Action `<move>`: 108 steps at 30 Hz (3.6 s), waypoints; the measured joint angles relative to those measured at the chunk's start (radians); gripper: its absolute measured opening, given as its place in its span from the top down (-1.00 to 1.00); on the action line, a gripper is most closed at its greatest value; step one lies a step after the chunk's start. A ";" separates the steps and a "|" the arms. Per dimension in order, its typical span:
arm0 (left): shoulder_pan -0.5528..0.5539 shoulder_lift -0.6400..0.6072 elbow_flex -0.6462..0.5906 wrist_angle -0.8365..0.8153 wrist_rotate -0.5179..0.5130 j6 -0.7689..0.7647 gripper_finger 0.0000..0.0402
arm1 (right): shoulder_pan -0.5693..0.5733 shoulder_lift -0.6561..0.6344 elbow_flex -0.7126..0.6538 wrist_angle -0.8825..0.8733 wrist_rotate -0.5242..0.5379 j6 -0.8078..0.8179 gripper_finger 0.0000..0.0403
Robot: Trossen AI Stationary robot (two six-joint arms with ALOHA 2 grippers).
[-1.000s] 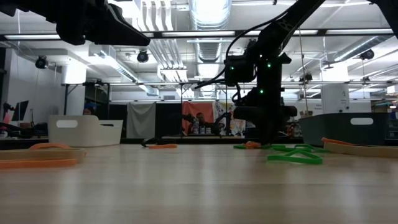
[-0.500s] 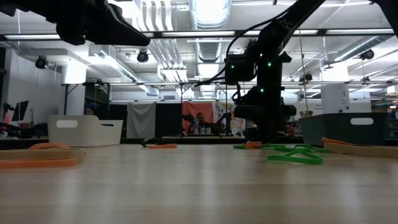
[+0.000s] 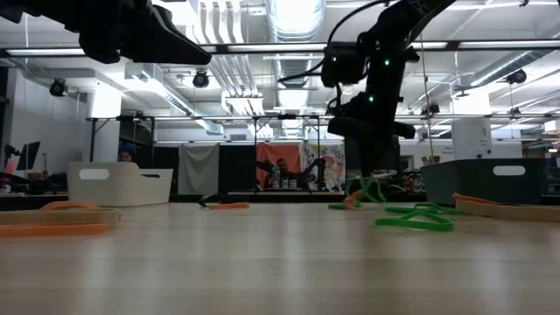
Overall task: Sort rubber bands into baskets
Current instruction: Put the green rubber band into the blue bin
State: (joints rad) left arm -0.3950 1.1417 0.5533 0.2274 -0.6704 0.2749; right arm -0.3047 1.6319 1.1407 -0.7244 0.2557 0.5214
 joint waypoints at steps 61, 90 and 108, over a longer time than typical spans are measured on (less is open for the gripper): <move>0.000 0.000 0.000 0.002 0.000 -0.004 0.61 | 0.085 0.083 -0.110 0.266 -0.098 -0.149 0.19; 0.000 0.000 0.000 0.003 0.000 -0.007 0.61 | 0.085 0.144 -0.097 0.279 -0.082 -0.174 0.71; 0.000 0.000 0.000 0.002 0.000 -0.018 0.61 | 0.102 0.037 -0.010 0.123 -0.049 -0.190 0.96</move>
State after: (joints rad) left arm -0.3953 1.1416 0.5533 0.2299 -0.6704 0.2565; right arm -0.2028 1.6685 1.1302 -0.6019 0.2067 0.3316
